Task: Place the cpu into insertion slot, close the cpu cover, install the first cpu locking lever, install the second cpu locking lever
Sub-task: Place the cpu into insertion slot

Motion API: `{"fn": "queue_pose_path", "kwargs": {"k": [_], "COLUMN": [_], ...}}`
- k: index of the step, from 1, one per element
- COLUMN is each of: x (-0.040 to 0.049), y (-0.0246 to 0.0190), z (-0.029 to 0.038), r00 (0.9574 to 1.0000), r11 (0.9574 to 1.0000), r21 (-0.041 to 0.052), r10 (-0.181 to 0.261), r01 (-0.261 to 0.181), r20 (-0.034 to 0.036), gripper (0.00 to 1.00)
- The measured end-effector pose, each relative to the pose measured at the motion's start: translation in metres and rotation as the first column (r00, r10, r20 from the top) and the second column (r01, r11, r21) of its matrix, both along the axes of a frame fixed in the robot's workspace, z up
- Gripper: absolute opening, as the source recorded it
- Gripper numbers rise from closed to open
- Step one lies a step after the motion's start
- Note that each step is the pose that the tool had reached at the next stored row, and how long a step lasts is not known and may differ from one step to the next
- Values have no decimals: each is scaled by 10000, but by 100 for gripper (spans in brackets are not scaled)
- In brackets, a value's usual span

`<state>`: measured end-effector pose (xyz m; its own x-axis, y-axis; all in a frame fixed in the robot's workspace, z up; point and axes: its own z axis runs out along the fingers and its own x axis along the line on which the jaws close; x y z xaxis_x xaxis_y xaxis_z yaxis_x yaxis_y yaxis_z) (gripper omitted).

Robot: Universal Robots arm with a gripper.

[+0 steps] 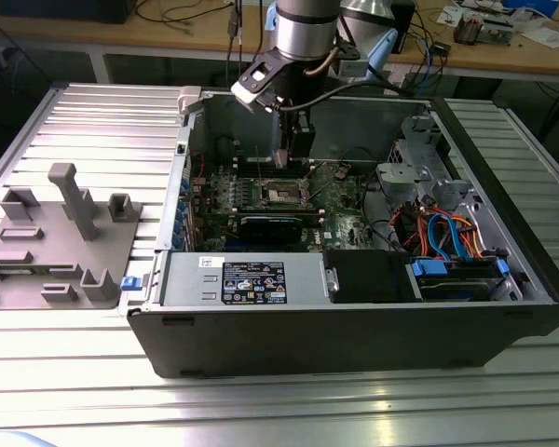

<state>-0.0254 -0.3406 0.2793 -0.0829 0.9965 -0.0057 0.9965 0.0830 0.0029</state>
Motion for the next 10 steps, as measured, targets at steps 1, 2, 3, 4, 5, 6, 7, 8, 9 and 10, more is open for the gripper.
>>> {"fn": "queue_pose_path", "kwargs": {"k": [1, 2, 3, 4, 5, 6, 7, 8, 9, 10], "x": [0, -1, -1, -1, 0, -1, -1, 0, 0, 0], "y": [1, 1, 1, 1, 1, 4, 5, 6, 6, 6], "z": [-22, -40, -64, -85, -102, -120, -143, -162, -180, -198], "r00": [9999, 9998, 9995, 9989, 9983, 9977, 9975, 9975, 9975, 9975], "r11": [9999, 9998, 9995, 9989, 9983, 9977, 9975, 9975, 9975, 9975], "r21": [-1, -1, 0, 0, 0, 0, 0, 1, 0, -1], "r10": [-101, -185, -323, -459, -584, -677, -712, -712, -712, -712], "r01": [101, 185, 323, 459, 584, 677, 712, 712, 712, 712], "r20": [-1, -1, -1, -1, 0, 0, -1, 0, -1, -1], "gripper": [54, 54, 54, 54, 54, 54, 54, 54, 54, 54]}}
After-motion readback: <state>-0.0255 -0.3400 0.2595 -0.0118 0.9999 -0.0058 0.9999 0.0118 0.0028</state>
